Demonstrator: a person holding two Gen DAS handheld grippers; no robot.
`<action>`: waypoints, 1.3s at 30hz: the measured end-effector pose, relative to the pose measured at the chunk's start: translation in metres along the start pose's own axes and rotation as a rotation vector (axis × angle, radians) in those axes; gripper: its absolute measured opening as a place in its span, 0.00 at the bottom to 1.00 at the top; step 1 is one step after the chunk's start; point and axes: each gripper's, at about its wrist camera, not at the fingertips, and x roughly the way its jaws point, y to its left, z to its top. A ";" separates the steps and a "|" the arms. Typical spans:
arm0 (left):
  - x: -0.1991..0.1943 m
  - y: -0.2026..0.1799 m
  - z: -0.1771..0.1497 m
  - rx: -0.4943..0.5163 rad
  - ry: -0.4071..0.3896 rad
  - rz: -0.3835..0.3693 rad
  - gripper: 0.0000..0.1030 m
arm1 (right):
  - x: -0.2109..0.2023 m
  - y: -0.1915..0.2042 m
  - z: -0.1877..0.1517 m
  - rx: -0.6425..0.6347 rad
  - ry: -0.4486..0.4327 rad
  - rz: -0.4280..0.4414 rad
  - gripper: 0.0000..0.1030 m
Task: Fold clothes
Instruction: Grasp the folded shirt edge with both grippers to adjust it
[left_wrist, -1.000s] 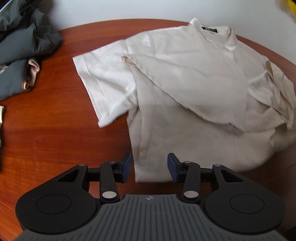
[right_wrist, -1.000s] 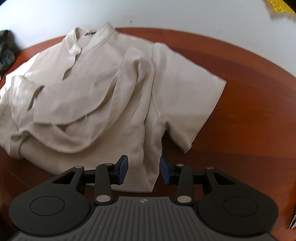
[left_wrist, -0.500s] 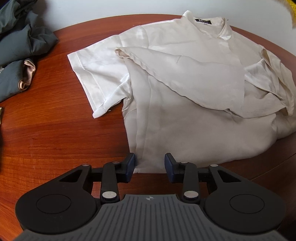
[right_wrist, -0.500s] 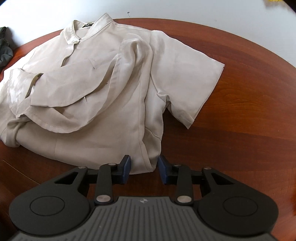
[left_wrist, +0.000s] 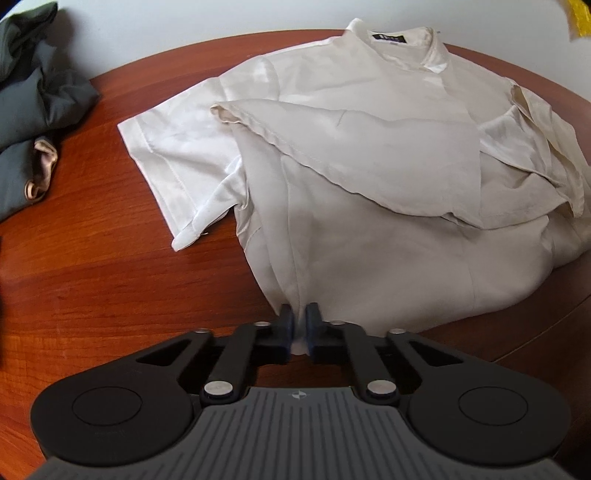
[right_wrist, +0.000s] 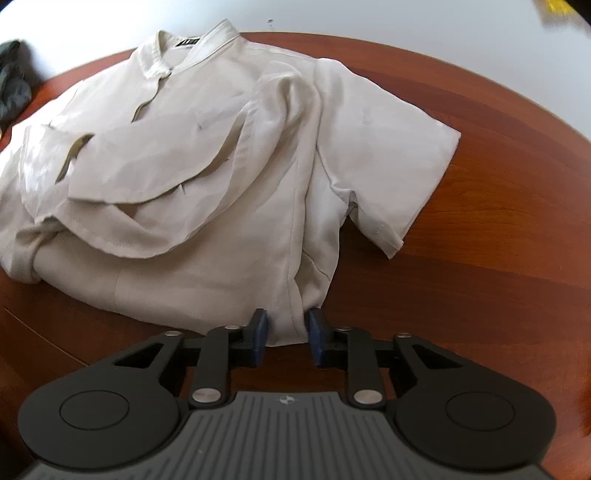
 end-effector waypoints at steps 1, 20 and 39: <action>-0.001 0.001 0.000 -0.005 -0.006 0.019 0.04 | -0.001 0.000 0.001 -0.004 -0.002 -0.011 0.05; -0.052 0.010 -0.064 -0.047 0.041 0.022 0.02 | -0.054 0.005 -0.038 0.002 -0.017 0.016 0.04; -0.092 -0.007 -0.176 -0.064 0.144 0.004 0.03 | -0.063 0.012 -0.099 0.058 0.085 0.036 0.05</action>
